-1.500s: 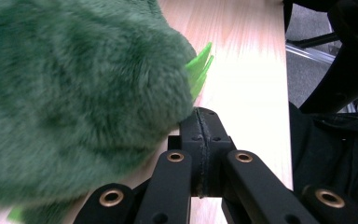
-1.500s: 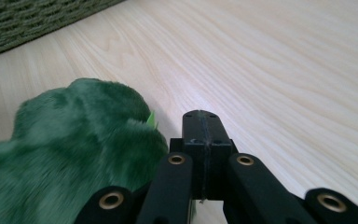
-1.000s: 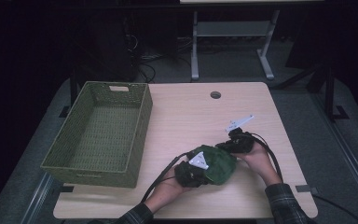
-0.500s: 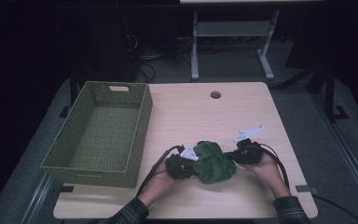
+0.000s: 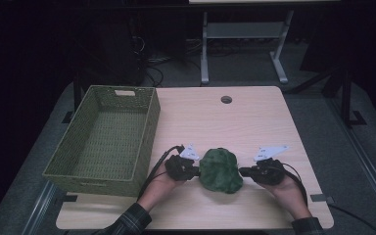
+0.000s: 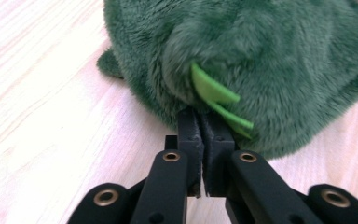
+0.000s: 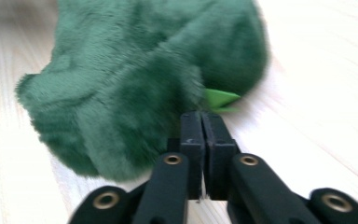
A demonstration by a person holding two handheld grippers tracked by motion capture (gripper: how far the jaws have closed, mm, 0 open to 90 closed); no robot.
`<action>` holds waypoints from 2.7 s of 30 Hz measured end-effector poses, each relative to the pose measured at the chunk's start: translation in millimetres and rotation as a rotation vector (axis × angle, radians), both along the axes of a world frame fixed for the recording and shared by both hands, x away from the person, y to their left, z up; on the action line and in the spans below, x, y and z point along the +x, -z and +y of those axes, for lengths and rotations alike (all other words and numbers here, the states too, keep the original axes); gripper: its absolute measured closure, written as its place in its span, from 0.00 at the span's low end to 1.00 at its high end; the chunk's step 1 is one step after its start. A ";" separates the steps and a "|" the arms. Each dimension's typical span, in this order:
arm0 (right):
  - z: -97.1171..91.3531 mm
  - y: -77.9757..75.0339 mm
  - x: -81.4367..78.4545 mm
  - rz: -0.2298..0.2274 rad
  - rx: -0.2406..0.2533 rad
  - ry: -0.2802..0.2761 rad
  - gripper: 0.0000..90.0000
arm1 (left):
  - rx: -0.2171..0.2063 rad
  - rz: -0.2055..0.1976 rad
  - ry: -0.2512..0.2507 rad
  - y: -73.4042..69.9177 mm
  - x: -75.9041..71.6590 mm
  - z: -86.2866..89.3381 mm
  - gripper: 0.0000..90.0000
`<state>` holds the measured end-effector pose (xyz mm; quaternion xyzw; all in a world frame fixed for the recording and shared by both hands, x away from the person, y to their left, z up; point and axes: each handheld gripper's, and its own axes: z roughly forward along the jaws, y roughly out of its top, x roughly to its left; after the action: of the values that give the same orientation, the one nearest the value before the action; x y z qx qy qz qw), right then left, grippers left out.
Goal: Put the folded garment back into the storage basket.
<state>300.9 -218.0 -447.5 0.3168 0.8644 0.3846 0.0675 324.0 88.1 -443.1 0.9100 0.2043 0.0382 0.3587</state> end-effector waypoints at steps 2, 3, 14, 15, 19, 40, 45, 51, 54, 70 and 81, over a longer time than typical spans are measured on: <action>-9.2 1.1 -3.9 -0.012 0.006 0.021 0.93 | 0.000 -0.005 0.010 -2.9 -1.2 3.0 0.93; -13.4 2.2 -6.4 -0.020 0.009 0.034 0.89 | -0.004 -0.004 0.006 -4.0 -2.2 3.8 0.91; -53.4 21.8 -19.5 -0.070 0.000 0.210 0.39 | -0.003 0.006 0.018 -12.3 -8.2 9.3 0.52; -54.3 22.8 -19.5 -0.069 -0.006 0.224 0.35 | -0.008 0.004 0.024 -13.1 -8.8 9.3 0.50; -55.6 27.3 -16.2 -0.063 -0.040 0.273 0.21 | -0.012 -0.023 0.035 -15.6 -9.4 6.7 0.39; -50.7 35.2 -12.5 -0.073 -0.069 0.304 0.10 | 0.047 -0.032 0.223 -27.7 8.8 -35.7 0.15; -50.3 35.2 -12.1 -0.071 -0.066 0.308 0.10 | 0.075 -0.018 0.236 -17.2 14.8 -44.1 0.15; -50.5 35.2 -11.9 -0.072 -0.068 0.307 0.10 | 0.109 0.001 0.238 -2.9 14.6 -48.3 0.15; -50.4 35.2 -11.6 -0.073 -0.068 0.307 0.10 | 0.114 -0.002 0.238 1.1 14.6 -48.5 0.14; -50.2 35.3 -11.2 -0.072 -0.067 0.309 0.10 | 0.174 0.008 0.226 14.9 13.7 -47.4 0.18; -50.2 35.3 -11.2 -0.071 -0.066 0.310 0.10 | 0.176 0.050 0.213 7.1 14.4 -44.7 0.67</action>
<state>289.6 -268.2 -482.7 0.4302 0.8144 0.3519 0.1669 338.4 43.4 -450.2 0.9553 0.1112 -0.0052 0.2740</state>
